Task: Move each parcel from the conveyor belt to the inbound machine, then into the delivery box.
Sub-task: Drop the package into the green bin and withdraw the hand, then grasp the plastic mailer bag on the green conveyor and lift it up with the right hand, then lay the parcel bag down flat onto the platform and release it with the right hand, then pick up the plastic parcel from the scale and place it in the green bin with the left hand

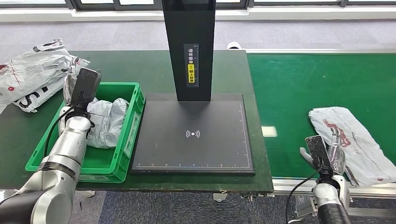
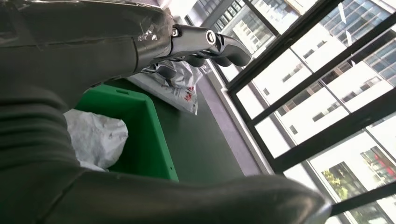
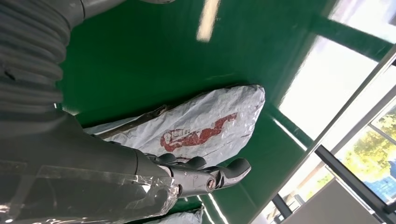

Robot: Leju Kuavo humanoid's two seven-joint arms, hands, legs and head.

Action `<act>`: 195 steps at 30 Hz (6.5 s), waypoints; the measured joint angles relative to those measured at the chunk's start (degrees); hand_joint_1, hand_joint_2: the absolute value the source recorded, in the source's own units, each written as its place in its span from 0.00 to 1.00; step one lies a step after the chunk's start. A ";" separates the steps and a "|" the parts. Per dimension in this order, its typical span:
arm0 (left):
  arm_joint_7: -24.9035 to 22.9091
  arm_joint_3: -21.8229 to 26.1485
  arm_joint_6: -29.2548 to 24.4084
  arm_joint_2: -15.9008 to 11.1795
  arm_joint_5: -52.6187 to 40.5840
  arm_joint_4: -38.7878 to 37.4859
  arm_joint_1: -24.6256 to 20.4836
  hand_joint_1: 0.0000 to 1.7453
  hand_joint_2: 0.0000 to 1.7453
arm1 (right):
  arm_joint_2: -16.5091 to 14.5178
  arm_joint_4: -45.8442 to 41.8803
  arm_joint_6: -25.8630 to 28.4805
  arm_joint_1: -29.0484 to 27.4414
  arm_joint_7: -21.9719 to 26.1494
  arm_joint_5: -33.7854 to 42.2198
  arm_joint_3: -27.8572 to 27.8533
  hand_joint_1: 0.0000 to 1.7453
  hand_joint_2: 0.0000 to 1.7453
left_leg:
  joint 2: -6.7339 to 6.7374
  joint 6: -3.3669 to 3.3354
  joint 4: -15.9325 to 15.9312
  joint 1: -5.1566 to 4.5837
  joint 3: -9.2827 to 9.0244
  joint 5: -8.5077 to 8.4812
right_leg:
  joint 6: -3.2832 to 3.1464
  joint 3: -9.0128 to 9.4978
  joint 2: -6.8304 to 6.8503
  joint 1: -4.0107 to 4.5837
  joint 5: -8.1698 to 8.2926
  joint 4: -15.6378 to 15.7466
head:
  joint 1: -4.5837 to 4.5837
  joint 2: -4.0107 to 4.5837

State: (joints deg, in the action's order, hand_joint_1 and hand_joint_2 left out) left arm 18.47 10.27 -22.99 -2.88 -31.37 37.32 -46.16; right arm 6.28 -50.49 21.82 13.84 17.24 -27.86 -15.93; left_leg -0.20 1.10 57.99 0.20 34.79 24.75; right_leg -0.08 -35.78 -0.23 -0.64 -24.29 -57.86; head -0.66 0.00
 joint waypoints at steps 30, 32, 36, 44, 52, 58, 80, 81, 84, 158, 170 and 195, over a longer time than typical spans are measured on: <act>2.37 -23.55 34.18 16.49 28.33 0.83 11.01 0.00 1.00 | 10.08 18.58 3.03 2.73 -38.70 -48.57 0.00 0.00 1.00 | -0.19 -0.48 0.08 -0.21 -0.02 0.32 | 0.37 0.18 0.26 -0.36 -0.20 0.05 | 0.02 0.00; 2.36 -24.50 33.93 16.97 28.66 0.49 11.14 0.00 1.00 | 10.19 20.48 1.75 3.49 -39.71 -49.21 0.00 0.00 1.00 | -0.16 -0.48 0.08 -0.20 -0.05 0.32 | 0.37 0.19 0.24 -0.33 -0.20 0.05 | 0.02 0.00; 2.36 -25.64 32.99 17.35 29.33 0.05 11.22 0.00 1.00 | 10.27 23.91 -3.06 5.81 -41.79 -49.70 -0.14 0.41 1.00 | -0.06 -0.48 0.10 -0.15 -0.16 0.32 | 0.38 0.31 0.18 -0.26 -0.21 0.06 | 0.02 0.00; 2.86 -26.21 31.52 17.05 29.86 0.51 11.93 0.00 1.00 | 10.09 28.79 -11.11 9.99 -36.20 -46.68 -2.98 1.00 1.00 | -0.06 -0.57 0.21 -0.03 -0.38 0.36 | 0.60 0.76 0.16 -0.19 -0.15 0.19 | 0.02 0.00; 2.66 -27.09 29.37 16.21 28.18 3.24 13.83 0.00 1.00 | 8.47 30.70 -12.33 12.86 -27.28 -42.60 -5.71 1.00 1.00 | 0.01 -0.68 0.23 -0.09 -0.36 0.30 | 0.69 0.72 0.07 -0.27 -0.03 0.22 | 0.02 0.00; 2.47 -27.45 28.46 15.70 27.24 4.74 14.52 0.00 1.00 | 7.35 31.14 -16.13 14.73 -20.29 -38.99 -8.10 1.00 1.00 | 0.11 -0.63 0.21 -0.03 -0.36 0.31 | 0.63 0.66 -0.03 -0.18 -0.02 0.22 | 0.02 0.00; 5.55 -26.83 15.76 15.48 21.16 8.74 16.56 0.00 1.00 | -8.98 -15.92 -4.80 1.96 -5.96 -25.78 21.54 1.00 1.00 | -0.09 -0.37 0.07 0.01 0.00 0.19 | 0.40 0.18 0.07 -0.16 -0.15 0.13 | 0.01 0.00; 5.57 -26.83 15.54 15.70 21.10 8.55 16.18 0.00 1.00 | -9.33 -18.50 -4.78 1.22 -6.82 -25.94 24.52 1.00 1.00 | -0.11 -0.37 0.07 0.01 -0.01 0.19 | 0.38 0.19 0.12 -0.16 -0.17 0.13 | 0.00 0.00; 5.60 -26.83 15.28 15.95 21.12 8.14 15.64 0.00 1.00 | -9.64 -23.36 -4.57 0.01 -7.72 -25.40 29.76 1.00 1.00 | -0.16 -0.37 0.06 0.00 0.00 0.19 | 0.37 0.22 0.23 -0.17 -0.20 0.13 | 0.02 0.00; -6.50 -49.83 15.38 15.21 -21.08 -13.67 4.65 0.00 1.00 | -10.05 -23.17 -6.17 -1.80 12.10 13.13 32.80 0.00 1.00 | -0.20 -0.42 0.05 -0.02 -0.47 0.36 | 0.42 0.79 0.29 -0.18 -0.35 0.15 | 0.00 0.00; -6.14 -47.95 8.10 15.28 -17.14 -15.17 4.49 1.00 1.00 | -11.07 -25.41 -7.23 -3.52 10.49 10.99 31.95 0.00 1.00 | -0.11 -0.42 0.04 -0.02 -0.85 0.39 | 0.34 1.07 0.24 -0.17 -0.35 0.15 | 0.01 0.00; -7.50 -32.11 -9.01 12.70 -17.93 -4.46 2.03 1.00 1.00 | -11.09 -28.80 -6.80 -7.79 10.01 12.03 30.82 0.00 1.00 | -0.10 -0.36 0.04 -0.01 -0.35 0.31 | 0.35 0.53 0.15 -0.16 -0.28 0.14 | 0.01 0.00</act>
State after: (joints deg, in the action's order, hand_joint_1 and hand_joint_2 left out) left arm 10.98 -21.84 -32.00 9.82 -49.30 32.86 -44.14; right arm -4.81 -79.29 15.03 6.05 27.25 -15.83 14.88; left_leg -0.30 0.74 58.03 0.19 34.43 25.05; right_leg 0.26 -35.25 -0.07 -0.80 -24.57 -57.71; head -0.65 0.00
